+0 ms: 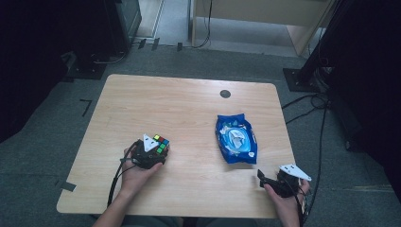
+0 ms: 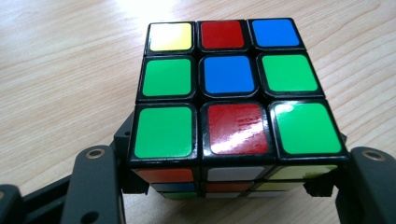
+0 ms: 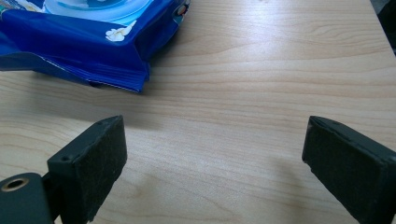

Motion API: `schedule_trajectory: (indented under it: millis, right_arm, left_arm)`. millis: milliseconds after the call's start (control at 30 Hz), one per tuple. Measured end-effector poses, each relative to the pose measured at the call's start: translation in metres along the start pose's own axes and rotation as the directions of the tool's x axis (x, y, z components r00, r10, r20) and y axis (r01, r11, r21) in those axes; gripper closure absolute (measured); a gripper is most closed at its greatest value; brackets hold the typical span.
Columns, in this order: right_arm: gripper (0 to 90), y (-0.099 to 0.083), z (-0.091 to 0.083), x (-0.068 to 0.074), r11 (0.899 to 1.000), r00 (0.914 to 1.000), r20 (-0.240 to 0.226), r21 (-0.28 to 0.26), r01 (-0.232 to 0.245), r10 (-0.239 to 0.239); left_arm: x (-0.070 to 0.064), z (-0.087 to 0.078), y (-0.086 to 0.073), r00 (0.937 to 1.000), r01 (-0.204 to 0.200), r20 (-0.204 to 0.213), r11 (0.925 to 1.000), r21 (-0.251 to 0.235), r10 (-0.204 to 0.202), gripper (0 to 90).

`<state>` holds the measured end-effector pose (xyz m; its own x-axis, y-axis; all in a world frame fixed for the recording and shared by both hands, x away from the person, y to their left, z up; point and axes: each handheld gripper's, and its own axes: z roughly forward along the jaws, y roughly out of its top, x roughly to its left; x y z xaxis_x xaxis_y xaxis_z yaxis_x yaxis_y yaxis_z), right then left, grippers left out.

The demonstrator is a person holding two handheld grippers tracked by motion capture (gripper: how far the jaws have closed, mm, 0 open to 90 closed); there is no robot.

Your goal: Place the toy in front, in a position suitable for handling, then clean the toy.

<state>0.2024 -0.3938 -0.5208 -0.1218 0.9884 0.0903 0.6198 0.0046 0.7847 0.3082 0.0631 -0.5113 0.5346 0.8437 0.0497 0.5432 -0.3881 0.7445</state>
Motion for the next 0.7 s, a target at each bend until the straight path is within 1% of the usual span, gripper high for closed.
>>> schedule_trajectory:
  millis: [33, 67, 100, 133, 167, 200, 233, 267, 300, 333, 400, 433, 467, 500, 533, 567, 600, 633, 667, 700]
  right_arm:
    - [6.4, 0.000, 0.000, 0.000, 1.000, 1.0000, 0.000, 0.000, 0.000, 0.000]
    - [6.4, 0.001, -0.001, 0.001, 1.000, 0.9998, 0.007, -0.001, 0.017, -0.017]
    - [6.4, 0.001, -0.001, 0.002, 1.000, 0.9998, 0.007, -0.004, 0.019, -0.019]
    - [6.4, 0.001, -0.001, 0.002, 1.000, 0.9998, 0.007, -0.004, 0.019, -0.019]
    - [6.4, 0.003, -0.003, 0.003, 1.000, 0.9997, 0.015, -0.011, 0.021, -0.020]
    - [6.4, 0.005, -0.006, 0.004, 1.000, 0.9998, 0.014, -0.019, 0.015, -0.015]
    - [6.4, 0.008, -0.008, 0.004, 0.999, 0.9999, 0.007, -0.032, 0.010, -0.010]
    - [6.5, 0.012, -0.012, 0.006, 0.999, 0.9999, 0.002, -0.045, 0.010, -0.010]
    - [6.9, 0.016, -0.015, 0.008, 0.998, 0.9998, 0.002, -0.062, 0.021, -0.021]
    - [8.1, 0.021, -0.019, 0.010, 0.997, 0.9996, -0.002, -0.076, 0.029, -0.029]
    - [10.4, 0.030, -0.025, 0.015, 0.994, 0.9988, -0.021, -0.101, 0.042, -0.045]
    - [10.4, 0.030, -0.025, 0.015, 0.994, 0.9988, -0.021, -0.101, 0.042, -0.045]
    - [11.0, 0.034, -0.027, 0.017, 0.993, 0.9983, -0.029, -0.108, 0.047, -0.050]
    - [11.6, 0.040, -0.028, 0.021, 0.992, 0.9972, -0.040, -0.115, 0.058, -0.063]
    - [12.3, 0.047, -0.029, 0.027, 0.991, 0.9966, -0.052, -0.120, 0.058, -0.064]
    - [12.3, 0.047, -0.029, 0.027, 0.991, 0.9966, -0.052, -0.120, 0.058, -0.064]
    - [12.8, 0.056, -0.029, 0.033, 0.990, 0.9953, -0.070, -0.126, 0.057, -0.067]
    - [12.8, 0.056, -0.029, 0.033, 0.990, 0.9953, -0.070, -0.126, 0.057, -0.067]
    - [13.6, 0.063, -0.027, 0.039, 0.989, 0.9940, -0.083, -0.132, 0.060, -0.071]
    - [14.2, 0.067, -0.026, 0.042, 0.988, 0.9927, -0.090, -0.135, 0.068, -0.081]
  left_arm:
    - [0.000, 0.000, 0.000, 1.0000, 0.000, 0.000, 1.0000, 0.000, 0.000, 34.0]
    - [0.002, -0.003, 0.004, 0.9999, 0.011, 0.004, 0.9999, -0.010, -0.011, 34.0]
    - [0.002, -0.003, 0.004, 0.9999, 0.011, 0.004, 0.9999, -0.010, -0.011, 34.0]
    - [0.003, -0.005, 0.007, 0.9997, 0.024, 0.008, 0.9995, -0.021, -0.024, 34.0]
    - [0.004, -0.010, 0.014, 0.9997, 0.022, 0.008, 0.9991, -0.037, -0.022, 34.0]
    - [0.004, -0.013, 0.017, 0.9998, 0.020, 0.004, 0.9989, -0.043, -0.020, 34.0]
    - [0.004, -0.013, 0.017, 0.9998, 0.020, 0.004, 0.9989, -0.043, -0.020, 33.9]
    - [0.005, -0.017, 0.021, 0.9997, 0.022, 0.009, 0.9983, -0.054, -0.021, 33.9]
    - [0.005, -0.017, 0.021, 0.9997, 0.022, 0.009, 0.9983, -0.054, -0.021, 33.9]
    - [0.005, -0.021, 0.023, 0.9997, 0.021, 0.011, 0.9978, -0.062, -0.021, 33.9]
    - [0.004, -0.022, 0.023, 0.9995, 0.019, 0.025, 0.9979, -0.062, -0.018, 33.9]
    - [0.004, -0.022, 0.023, 0.9995, 0.019, 0.025, 0.9979, -0.062, -0.018, 33.9]
    - [0.002, -0.022, 0.023, 0.9996, 0.010, 0.027, 0.9984, -0.055, -0.008, 33.9]
    - [0.001, -0.022, 0.023, 0.9994, 0.005, 0.033, 0.9986, -0.053, -0.004, 33.9]
    - [0.000, -0.022, 0.022, 0.9992, 0.004, 0.039, 0.9985, -0.054, -0.002, 33.9]
    - [0.000, -0.022, 0.022, 0.9992, 0.004, 0.039, 0.9985, -0.054, -0.002, 33.9]
    - [-0.001, -0.022, 0.021, 0.9989, 0.001, 0.048, 0.9986, -0.053, 0.001, 33.9]
    - [-0.001, -0.022, 0.021, 0.9989, 0.001, 0.048, 0.9986, -0.053, 0.001, 33.9]
    - [-0.002, -0.022, 0.021, 0.9984, 0.004, 0.057, 0.9983, -0.058, -0.001, 33.9]
    - [-0.002, -0.022, 0.021, 0.9980, 0.003, 0.063, 0.9980, -0.063, 0.001, 33.9]
